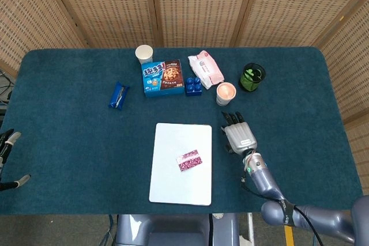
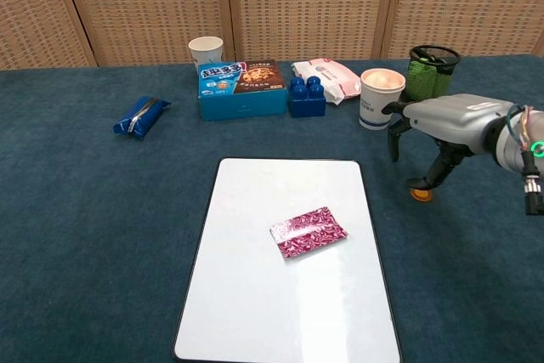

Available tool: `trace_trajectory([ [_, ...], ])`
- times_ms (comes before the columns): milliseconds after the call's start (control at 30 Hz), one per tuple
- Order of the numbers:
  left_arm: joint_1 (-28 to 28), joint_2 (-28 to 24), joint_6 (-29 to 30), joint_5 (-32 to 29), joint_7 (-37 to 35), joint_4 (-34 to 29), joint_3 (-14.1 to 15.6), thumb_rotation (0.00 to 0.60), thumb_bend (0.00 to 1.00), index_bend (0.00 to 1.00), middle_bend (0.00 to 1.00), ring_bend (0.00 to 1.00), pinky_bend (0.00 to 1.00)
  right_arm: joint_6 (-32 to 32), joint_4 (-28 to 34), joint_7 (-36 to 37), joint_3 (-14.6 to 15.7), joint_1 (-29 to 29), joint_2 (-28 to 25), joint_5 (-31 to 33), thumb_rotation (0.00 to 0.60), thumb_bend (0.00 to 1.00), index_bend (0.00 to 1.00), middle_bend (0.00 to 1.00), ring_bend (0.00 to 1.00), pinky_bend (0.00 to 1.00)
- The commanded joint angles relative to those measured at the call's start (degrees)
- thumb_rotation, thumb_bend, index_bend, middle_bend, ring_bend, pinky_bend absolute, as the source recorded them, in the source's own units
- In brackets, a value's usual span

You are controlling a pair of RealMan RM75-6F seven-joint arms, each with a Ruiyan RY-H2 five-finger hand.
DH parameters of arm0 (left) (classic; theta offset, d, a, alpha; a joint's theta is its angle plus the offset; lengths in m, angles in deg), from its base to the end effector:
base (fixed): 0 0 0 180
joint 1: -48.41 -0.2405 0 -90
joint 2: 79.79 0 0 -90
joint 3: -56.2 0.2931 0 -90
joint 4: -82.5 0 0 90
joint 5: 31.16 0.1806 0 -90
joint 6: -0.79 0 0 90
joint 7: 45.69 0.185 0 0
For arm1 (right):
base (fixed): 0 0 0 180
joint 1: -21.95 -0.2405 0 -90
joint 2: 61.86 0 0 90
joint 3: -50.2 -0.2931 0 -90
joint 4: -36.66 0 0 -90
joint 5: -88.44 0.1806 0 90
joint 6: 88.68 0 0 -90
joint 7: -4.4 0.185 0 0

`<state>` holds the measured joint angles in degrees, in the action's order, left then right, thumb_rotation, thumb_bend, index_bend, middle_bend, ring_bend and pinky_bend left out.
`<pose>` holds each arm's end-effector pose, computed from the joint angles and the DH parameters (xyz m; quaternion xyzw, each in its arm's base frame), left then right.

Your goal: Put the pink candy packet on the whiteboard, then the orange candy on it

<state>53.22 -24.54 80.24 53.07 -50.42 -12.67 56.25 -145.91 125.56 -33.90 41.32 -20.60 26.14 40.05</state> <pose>-0.3463 0.2105 0.2299 -0.6085 -0.4304 -0.3317 0.5783 -0.1956 -0.3939 -0.0027 0.7515 -0.3725 0.2660 0.4752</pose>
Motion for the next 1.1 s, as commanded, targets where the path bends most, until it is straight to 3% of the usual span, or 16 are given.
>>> trace_trajectory([
  [33, 0.1, 0.1, -0.2, -0.2, 0.2, 0.0, -0.1, 0.6, 0.0, 0.0, 0.0, 0.0, 0.0, 1.2, -2.6, 2.3, 1.1, 0.7, 0.5, -1.4, 0.6, 0.36, 0.39, 0.0, 0.0, 0.0],
  [533, 0.2, 0.0, -0.3, -0.2, 0.3, -0.1, 0.0, 0.6, 0.0, 0.0, 0.0, 0.0, 0.0, 2.0, -7.9, 5.6, 3.4, 2.3, 1.9, -2.9, 0.6, 0.36, 0.39, 0.0, 0.0, 0.0],
  [1100, 0.4, 0.1, -0.6, -0.5, 0.5, -0.2, 0.0, 0.6, 0.0, 0.0, 0.0, 0.0, 0.0, 3.1, -11.7, 6.6, 3.2, 2.2, 4.2, -4.0, 0.6, 0.36, 0.39, 0.0, 0.0, 0.0],
])
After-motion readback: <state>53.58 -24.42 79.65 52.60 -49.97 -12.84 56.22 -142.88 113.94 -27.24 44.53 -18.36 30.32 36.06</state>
